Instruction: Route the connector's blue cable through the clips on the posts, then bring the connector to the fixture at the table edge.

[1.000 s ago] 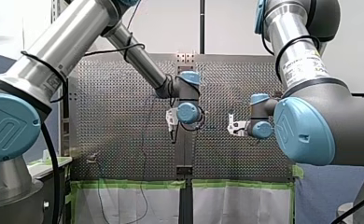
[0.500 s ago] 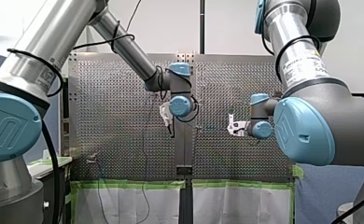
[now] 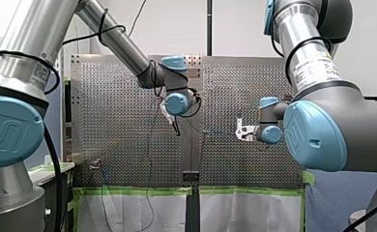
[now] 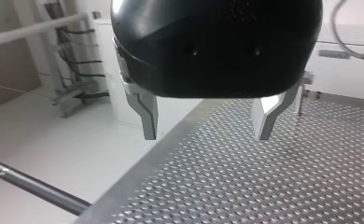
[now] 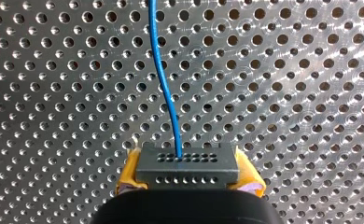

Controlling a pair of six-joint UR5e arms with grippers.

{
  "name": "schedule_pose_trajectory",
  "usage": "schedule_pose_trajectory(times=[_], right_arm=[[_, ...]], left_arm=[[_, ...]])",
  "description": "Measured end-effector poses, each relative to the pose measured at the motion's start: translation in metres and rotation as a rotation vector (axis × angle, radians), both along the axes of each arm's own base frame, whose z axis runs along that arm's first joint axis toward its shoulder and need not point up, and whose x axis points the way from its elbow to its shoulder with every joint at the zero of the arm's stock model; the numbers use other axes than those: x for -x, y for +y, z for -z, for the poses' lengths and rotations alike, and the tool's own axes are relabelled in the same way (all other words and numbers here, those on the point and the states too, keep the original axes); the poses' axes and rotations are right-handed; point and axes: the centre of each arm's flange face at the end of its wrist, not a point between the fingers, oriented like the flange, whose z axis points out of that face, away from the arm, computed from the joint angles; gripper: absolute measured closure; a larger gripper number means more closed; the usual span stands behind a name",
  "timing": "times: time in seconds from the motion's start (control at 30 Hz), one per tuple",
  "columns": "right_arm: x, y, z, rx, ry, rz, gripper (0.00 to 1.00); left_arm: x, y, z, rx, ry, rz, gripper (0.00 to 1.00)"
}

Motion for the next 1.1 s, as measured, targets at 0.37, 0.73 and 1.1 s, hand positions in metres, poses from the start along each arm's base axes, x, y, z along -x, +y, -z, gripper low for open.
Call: schedule_pose_trajectory(times=[0.37, 0.73, 1.1], right_arm=[[0.0, 0.0, 0.0, 0.0, 0.0, 0.0, 1.0], [0.0, 0.0, 0.0, 0.001, 0.0, 0.0, 1.0], [0.0, 0.0, -0.001, 0.0, 0.0, 0.0, 1.0]], left_arm=[[0.016, 0.026, -0.021, 0.078, -0.07, 0.007, 0.0], [0.027, 0.055, -0.009, 0.077, -0.107, -0.026, 0.0], [0.045, 0.079, 0.071, -0.065, 0.032, -0.081, 0.0]])
